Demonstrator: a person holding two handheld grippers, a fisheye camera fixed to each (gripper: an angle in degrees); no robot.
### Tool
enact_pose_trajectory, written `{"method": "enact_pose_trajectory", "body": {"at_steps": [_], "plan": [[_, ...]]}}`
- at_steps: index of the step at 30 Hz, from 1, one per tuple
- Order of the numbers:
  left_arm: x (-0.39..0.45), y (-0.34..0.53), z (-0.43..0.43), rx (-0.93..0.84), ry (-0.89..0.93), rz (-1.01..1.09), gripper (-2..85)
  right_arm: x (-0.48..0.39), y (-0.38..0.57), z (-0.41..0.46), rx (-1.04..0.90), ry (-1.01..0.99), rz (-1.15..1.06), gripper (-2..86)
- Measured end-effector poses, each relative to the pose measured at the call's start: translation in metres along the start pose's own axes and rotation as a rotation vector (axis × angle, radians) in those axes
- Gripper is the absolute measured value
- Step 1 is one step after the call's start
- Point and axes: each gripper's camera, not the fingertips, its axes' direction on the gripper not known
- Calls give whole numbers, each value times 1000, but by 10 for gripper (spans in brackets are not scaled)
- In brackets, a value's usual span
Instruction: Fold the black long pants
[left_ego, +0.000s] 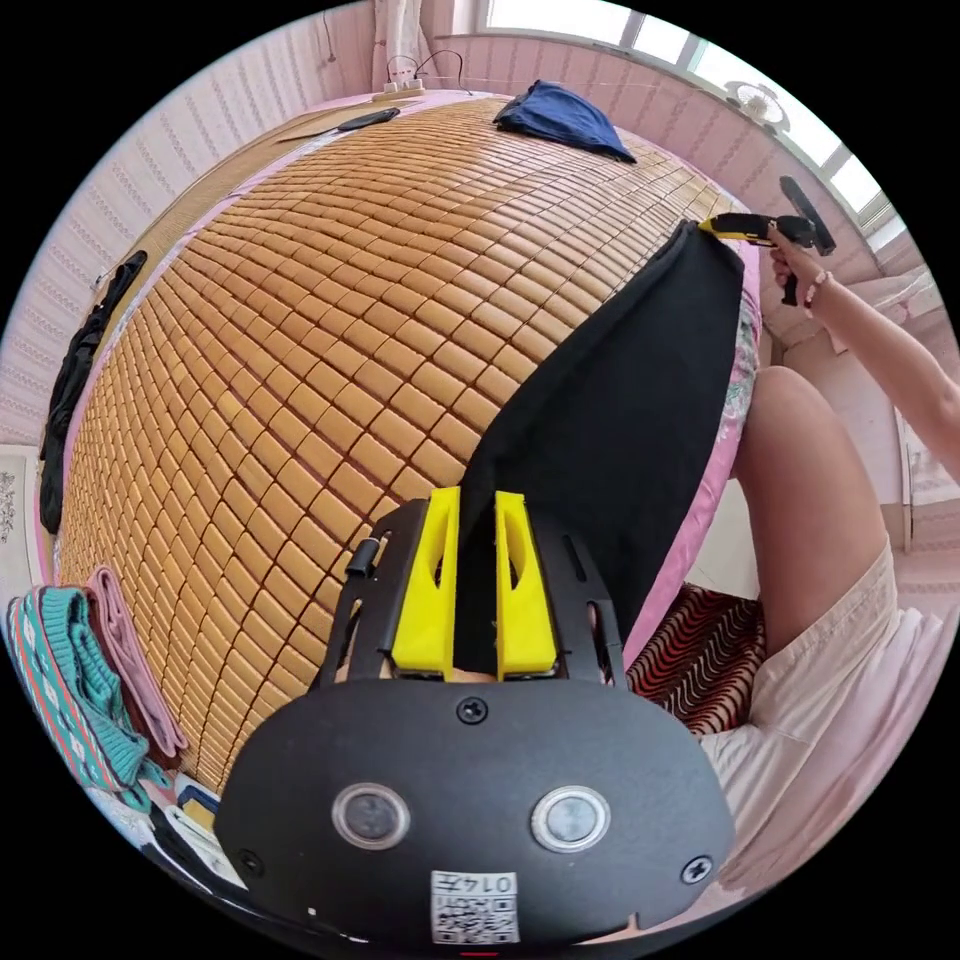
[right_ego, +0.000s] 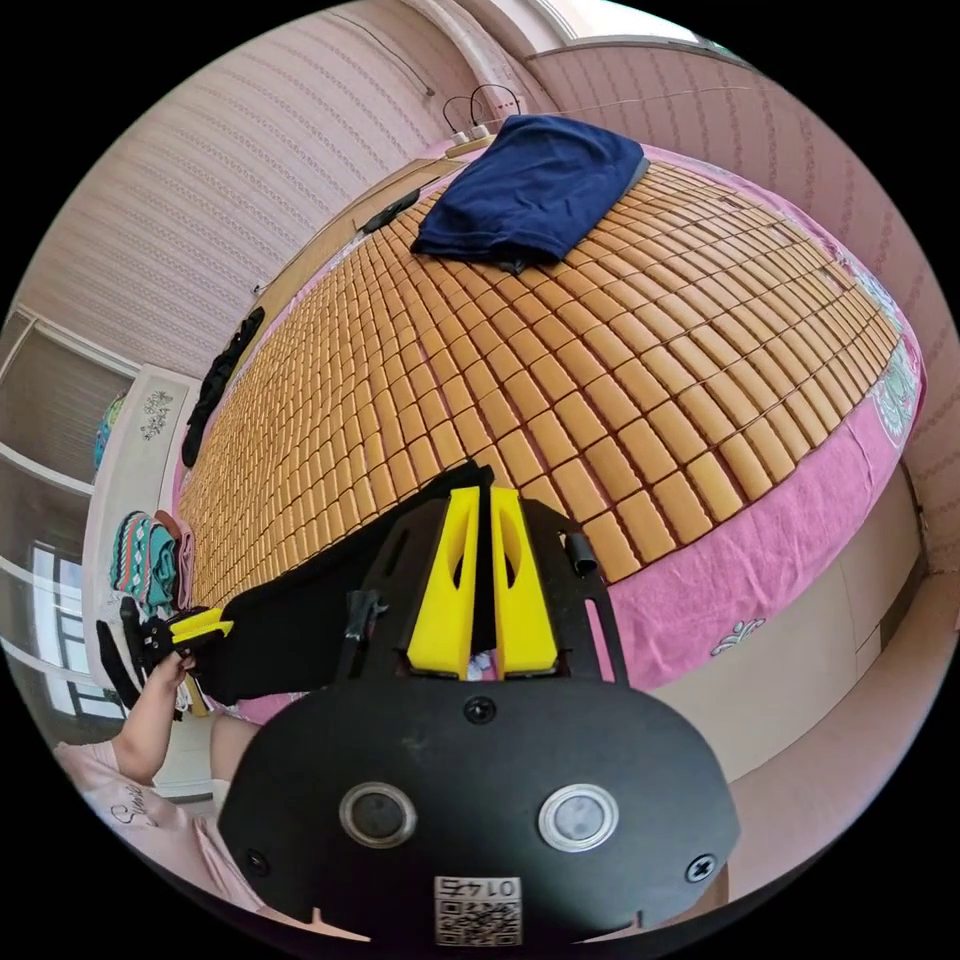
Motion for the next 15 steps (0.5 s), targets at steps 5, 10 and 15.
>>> {"method": "enact_pose_trajectory", "body": {"at_steps": [5, 10, 15], "plan": [[-12, 6, -10, 49, 69, -30, -6, 2, 16, -7, 66, -60, -60, 12], [-20, 14, -28, 99, 132, -7, -9, 2, 17, 13, 50, -67, -87, 10], [-37, 9, -15, 104, 144, -76, -9, 5, 7, 59, 17, -98, -48, 10]]}}
